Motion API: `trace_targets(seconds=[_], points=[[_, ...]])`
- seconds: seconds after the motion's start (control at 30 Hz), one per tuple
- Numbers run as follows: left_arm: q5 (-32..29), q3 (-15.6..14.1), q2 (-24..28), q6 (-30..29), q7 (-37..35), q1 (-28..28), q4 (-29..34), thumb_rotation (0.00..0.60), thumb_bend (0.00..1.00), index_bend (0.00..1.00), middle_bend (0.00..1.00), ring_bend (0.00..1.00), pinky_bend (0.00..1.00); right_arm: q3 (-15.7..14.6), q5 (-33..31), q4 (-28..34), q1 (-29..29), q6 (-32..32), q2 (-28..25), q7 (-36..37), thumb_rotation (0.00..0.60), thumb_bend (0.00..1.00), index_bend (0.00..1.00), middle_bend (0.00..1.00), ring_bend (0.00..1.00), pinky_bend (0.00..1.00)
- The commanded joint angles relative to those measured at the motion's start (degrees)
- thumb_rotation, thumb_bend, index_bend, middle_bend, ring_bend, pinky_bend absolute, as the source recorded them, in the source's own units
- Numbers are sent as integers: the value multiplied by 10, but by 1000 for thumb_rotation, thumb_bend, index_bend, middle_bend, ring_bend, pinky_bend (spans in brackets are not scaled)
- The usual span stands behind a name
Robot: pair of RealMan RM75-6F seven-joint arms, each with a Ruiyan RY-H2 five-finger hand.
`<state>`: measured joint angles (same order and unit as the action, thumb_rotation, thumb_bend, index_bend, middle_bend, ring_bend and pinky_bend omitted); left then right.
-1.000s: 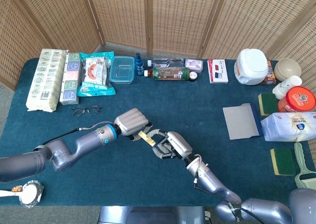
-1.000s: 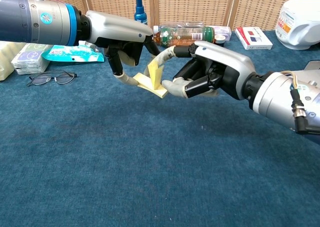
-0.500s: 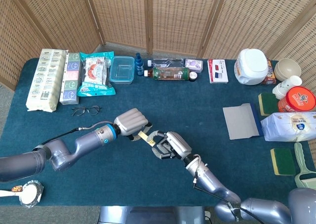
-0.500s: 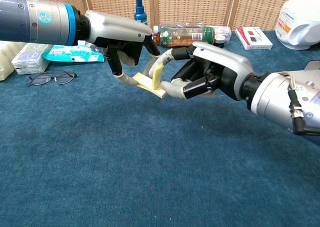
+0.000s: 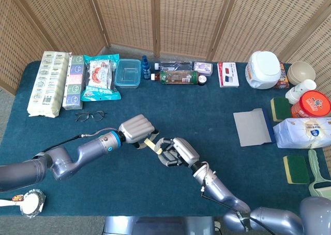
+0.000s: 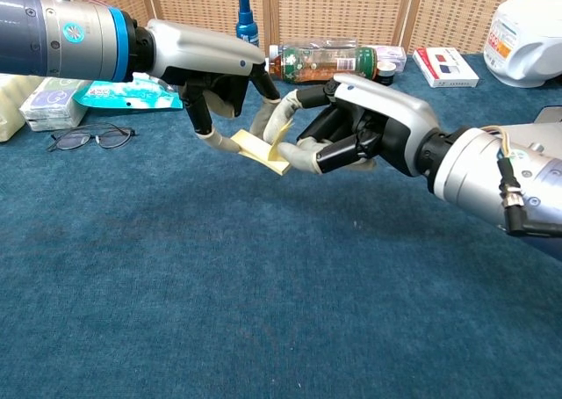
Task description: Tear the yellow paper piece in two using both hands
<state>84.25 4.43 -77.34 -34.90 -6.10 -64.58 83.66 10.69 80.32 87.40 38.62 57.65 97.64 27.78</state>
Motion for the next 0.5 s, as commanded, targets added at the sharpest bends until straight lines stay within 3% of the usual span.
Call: trace_targets(seconds=[0.03,0.5], points=[[0,0,-1,0,-1,0,-1,600,345,678,1000,1000,1000,1,-1,-1,0,1,1,1,600,456,501,971,1000,1000],[4,-3,-3,-1,-3,-1,-2,600,345,678,1000,1000,1000,3,-3,-3,0,-1,3,6,600,458,552,985,1000,1000]])
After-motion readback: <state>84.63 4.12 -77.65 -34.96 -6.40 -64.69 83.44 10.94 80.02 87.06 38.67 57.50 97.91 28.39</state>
